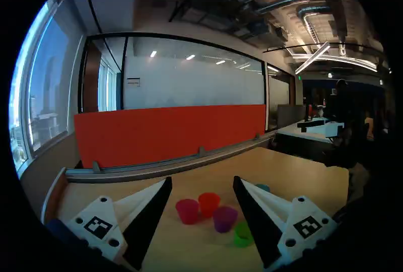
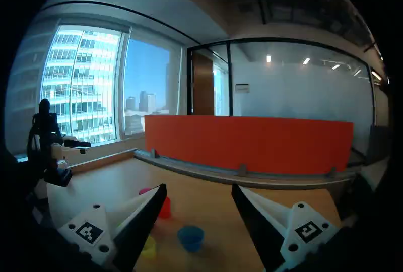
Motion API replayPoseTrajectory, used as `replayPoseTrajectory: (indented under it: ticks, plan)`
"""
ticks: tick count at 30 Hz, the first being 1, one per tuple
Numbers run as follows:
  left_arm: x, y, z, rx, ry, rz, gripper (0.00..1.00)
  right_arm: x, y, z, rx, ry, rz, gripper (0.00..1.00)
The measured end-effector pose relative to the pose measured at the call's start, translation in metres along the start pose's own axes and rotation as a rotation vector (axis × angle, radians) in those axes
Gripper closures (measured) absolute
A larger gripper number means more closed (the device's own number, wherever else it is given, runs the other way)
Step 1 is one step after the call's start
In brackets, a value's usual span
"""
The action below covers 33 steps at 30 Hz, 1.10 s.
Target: Pour water
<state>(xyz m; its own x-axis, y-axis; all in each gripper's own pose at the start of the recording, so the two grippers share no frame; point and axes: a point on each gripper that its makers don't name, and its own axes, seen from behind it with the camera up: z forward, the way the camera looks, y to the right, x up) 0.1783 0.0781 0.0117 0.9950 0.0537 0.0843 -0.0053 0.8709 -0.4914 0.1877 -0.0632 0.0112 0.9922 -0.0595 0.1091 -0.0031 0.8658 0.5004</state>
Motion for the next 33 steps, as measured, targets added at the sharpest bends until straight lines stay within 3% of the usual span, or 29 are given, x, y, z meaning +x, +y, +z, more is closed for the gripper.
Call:
replayPoseTrajectory:
  ticks: [15,33]
  plan:
    - [-0.026,0.020,0.012,-0.071,-0.053,0.032,0.10,-0.034,-0.009,0.005,0.046,-0.108,-0.046,0.00]
    - [-0.091,0.044,0.022,-0.167,-0.151,0.050,0.10,-0.081,-0.012,0.003,0.073,-0.205,-0.066,0.00]
